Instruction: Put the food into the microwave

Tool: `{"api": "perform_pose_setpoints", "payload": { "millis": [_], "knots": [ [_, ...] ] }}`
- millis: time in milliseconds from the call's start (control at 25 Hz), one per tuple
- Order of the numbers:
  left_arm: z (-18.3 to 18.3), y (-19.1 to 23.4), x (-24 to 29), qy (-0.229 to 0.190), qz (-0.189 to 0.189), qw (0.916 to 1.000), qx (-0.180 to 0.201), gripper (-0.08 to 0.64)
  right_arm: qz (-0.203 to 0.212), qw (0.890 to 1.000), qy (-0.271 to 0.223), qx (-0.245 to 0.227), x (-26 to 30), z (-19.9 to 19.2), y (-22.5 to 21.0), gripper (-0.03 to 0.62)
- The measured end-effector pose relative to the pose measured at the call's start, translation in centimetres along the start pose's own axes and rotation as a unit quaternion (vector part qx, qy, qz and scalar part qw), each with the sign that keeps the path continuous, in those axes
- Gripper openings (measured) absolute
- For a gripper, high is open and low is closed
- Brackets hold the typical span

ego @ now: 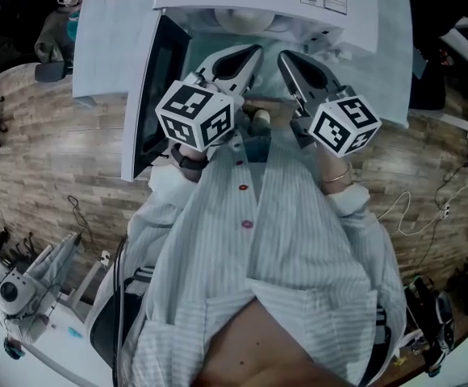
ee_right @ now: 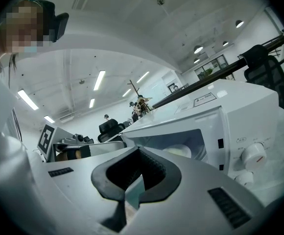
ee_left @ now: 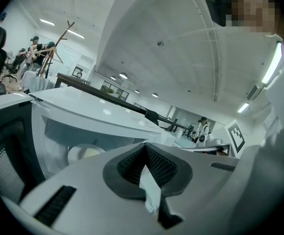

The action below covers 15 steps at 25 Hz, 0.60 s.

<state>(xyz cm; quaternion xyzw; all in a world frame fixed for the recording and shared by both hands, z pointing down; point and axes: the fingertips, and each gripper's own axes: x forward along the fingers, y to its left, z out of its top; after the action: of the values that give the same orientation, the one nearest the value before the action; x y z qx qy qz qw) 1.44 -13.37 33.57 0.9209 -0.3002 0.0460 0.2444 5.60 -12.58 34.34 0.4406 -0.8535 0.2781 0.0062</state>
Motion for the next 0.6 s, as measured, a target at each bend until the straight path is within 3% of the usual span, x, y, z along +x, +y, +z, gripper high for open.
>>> {"api": "perform_pose_setpoints", "payload": {
  "millis": [600],
  "knots": [
    [-0.23, 0.45, -0.50, -0.001, 0.003, 1.0000, -0.005, 0.008, -0.006, 1.000, -0.005, 0.011, -0.07, -0.41, 0.01, 0.032]
  ]
}}
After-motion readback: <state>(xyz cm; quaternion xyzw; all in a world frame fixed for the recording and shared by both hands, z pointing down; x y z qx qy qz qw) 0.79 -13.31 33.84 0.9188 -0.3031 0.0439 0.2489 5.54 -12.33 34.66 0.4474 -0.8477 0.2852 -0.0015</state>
